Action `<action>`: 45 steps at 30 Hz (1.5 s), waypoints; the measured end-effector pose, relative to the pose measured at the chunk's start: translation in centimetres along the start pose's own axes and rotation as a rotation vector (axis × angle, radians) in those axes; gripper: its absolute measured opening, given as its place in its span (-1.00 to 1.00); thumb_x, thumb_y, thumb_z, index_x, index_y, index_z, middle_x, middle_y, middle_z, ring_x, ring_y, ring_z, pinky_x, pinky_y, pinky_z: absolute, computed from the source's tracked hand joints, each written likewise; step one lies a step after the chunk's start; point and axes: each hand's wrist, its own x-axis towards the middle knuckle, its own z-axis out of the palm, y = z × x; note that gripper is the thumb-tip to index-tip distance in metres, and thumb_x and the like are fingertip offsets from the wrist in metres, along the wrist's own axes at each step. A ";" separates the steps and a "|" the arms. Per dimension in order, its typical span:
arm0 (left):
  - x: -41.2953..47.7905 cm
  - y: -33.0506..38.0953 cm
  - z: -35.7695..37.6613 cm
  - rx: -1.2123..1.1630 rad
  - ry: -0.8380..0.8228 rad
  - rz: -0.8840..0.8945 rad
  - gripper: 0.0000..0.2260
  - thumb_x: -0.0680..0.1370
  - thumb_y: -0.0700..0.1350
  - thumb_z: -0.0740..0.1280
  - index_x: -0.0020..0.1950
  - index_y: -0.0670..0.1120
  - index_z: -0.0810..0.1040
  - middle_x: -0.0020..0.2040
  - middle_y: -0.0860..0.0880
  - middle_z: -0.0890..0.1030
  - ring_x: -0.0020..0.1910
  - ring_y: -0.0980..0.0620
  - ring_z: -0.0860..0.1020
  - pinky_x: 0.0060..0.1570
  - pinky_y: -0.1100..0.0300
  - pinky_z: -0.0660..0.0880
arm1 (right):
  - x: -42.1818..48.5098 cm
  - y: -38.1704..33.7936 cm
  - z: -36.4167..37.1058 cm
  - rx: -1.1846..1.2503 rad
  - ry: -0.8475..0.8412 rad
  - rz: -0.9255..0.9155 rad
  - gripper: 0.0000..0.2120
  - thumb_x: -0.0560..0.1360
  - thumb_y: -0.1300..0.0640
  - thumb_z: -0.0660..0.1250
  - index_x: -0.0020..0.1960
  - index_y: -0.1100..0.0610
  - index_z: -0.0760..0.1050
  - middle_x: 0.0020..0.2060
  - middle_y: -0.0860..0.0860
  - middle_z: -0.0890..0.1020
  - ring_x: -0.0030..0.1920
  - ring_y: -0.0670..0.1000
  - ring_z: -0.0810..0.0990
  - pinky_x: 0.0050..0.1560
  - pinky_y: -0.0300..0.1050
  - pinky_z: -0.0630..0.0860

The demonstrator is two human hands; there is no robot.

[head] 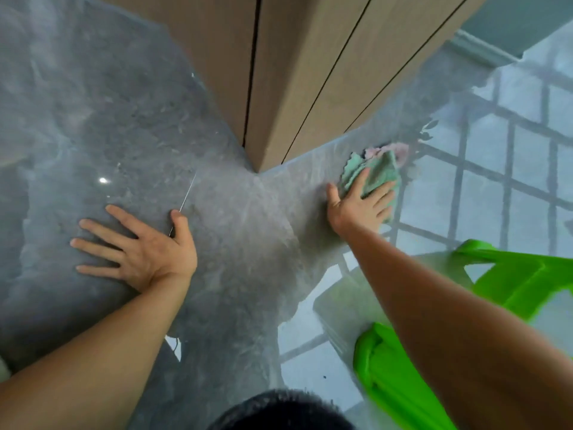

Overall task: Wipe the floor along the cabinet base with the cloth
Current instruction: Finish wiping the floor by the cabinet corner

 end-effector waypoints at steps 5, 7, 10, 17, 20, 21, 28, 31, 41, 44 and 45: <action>0.2 -0.4 -2.1 0.037 -0.152 -0.002 -0.13 0.49 0.37 0.07 0.65 -0.09 -0.06 0.65 -0.30 -0.12 0.60 -0.41 -0.15 0.46 -0.48 -0.15 | -13.0 -2.4 3.5 -0.113 -0.167 -0.615 -0.13 0.41 -0.48 -0.12 0.60 -0.08 -0.15 0.56 0.35 -0.18 0.55 0.36 -0.26 0.51 0.32 -0.23; 0.0 -0.5 -3.5 0.068 -0.209 0.001 -0.18 0.51 0.34 0.14 0.64 -0.08 0.06 0.64 -0.30 -0.04 0.59 -0.42 -0.04 0.46 -0.41 -0.02 | -13.2 -1.9 1.9 -0.008 -0.212 -0.700 -0.29 0.50 -0.35 0.09 0.58 -0.15 0.05 0.59 0.27 -0.05 0.57 0.32 -0.11 0.54 0.25 -0.07; -2.4 0.9 -5.7 0.057 -0.227 0.242 -0.45 0.52 0.24 0.27 0.37 -0.08 0.50 0.42 -0.30 0.35 0.36 -0.38 0.33 0.31 -0.21 0.28 | -11.4 -1.6 -0.7 0.261 -0.111 -0.465 -0.40 0.49 -0.05 0.34 0.49 -0.14 0.26 0.52 0.18 0.21 0.42 0.29 0.25 0.41 0.14 0.27; -8.9 9.4 -4.9 -0.510 -0.896 0.098 -0.58 0.47 0.03 0.47 0.23 -0.14 0.53 0.20 -0.18 0.63 0.18 -0.18 0.60 0.17 -0.04 0.56 | -10.4 -4.6 -2.5 0.901 -0.407 0.194 -0.63 0.42 0.22 0.46 0.20 0.22 0.49 0.05 0.18 0.64 -0.01 0.16 0.64 -0.02 0.01 0.60; -8.8 9.8 -5.8 -0.787 -1.210 -0.206 -0.55 0.46 -0.19 0.47 0.33 -0.13 0.50 0.09 -0.16 0.65 -0.06 -0.08 0.63 -0.15 0.06 0.56 | -10.6 -2.8 -5.2 1.113 -0.609 0.226 -0.86 0.44 0.32 0.45 -0.08 0.15 0.55 -0.23 0.09 0.62 -0.29 0.03 0.58 -0.28 -0.11 0.54; -8.6 9.9 -6.6 -0.788 -1.296 -0.194 -0.52 0.46 -0.24 0.46 0.37 -0.12 0.49 0.08 -0.16 0.64 -0.11 -0.05 0.62 -0.21 0.10 0.52 | -10.7 -1.8 -6.5 1.161 -0.651 0.195 -0.84 0.44 0.35 0.43 -0.11 0.12 0.53 -0.23 0.08 0.63 -0.28 0.03 0.58 -0.25 -0.12 0.54; -14.5 17.1 -16.6 -0.623 -1.607 0.039 -0.79 0.53 -0.27 0.24 -0.06 0.02 0.58 -0.21 -0.03 0.67 -0.36 0.08 0.62 -0.22 0.14 0.44 | -16.1 5.4 -19.7 1.218 -0.172 0.132 -0.82 0.39 0.33 0.39 -0.08 0.09 0.57 -0.20 0.08 0.59 -0.19 0.02 0.54 -0.20 -0.07 0.51; -19.9 19.3 -23.7 -0.579 -1.683 0.119 -0.70 0.51 -0.31 0.19 0.12 0.02 0.51 -0.19 -0.04 0.62 -0.29 0.04 0.58 -0.22 0.16 0.44 | -22.3 8.0 -27.0 1.114 0.064 0.160 -0.87 0.39 0.27 0.36 -0.12 0.07 0.56 -0.18 -0.01 0.63 -0.16 -0.01 0.56 -0.03 0.02 0.55; -38.0 21.8 -44.6 -0.339 -1.688 0.345 -0.65 0.49 -0.26 0.38 0.20 0.05 0.49 0.07 -0.07 0.65 -0.15 -0.03 0.61 -0.31 0.16 0.53 | -37.5 20.4 -45.3 1.345 0.273 0.572 -0.79 0.49 0.39 0.24 -0.04 0.11 0.52 -0.22 0.20 0.59 -0.31 0.08 0.48 -0.42 -0.12 0.43; -42.7 20.5 -45.1 -0.124 -1.685 0.451 -0.72 0.56 -0.18 0.30 0.26 -0.01 0.45 0.23 -0.14 0.61 0.00 -0.10 0.58 -0.15 0.12 0.50 | -38.9 22.8 -43.6 1.370 0.237 0.725 -0.76 0.49 0.41 0.21 -0.07 0.11 0.52 -0.15 0.31 0.62 -0.24 0.12 0.52 -0.25 0.17 0.58; -43.7 20.2 -44.6 -0.089 -1.682 0.475 -0.74 0.57 -0.18 0.28 0.25 -0.03 0.44 0.22 -0.15 0.60 0.02 -0.10 0.57 -0.11 0.11 0.49 | -39.1 23.3 -42.6 1.402 0.202 0.760 -0.76 0.49 0.42 0.21 0.01 0.15 0.53 -0.09 0.33 0.63 -0.21 0.14 0.54 -0.17 0.22 0.60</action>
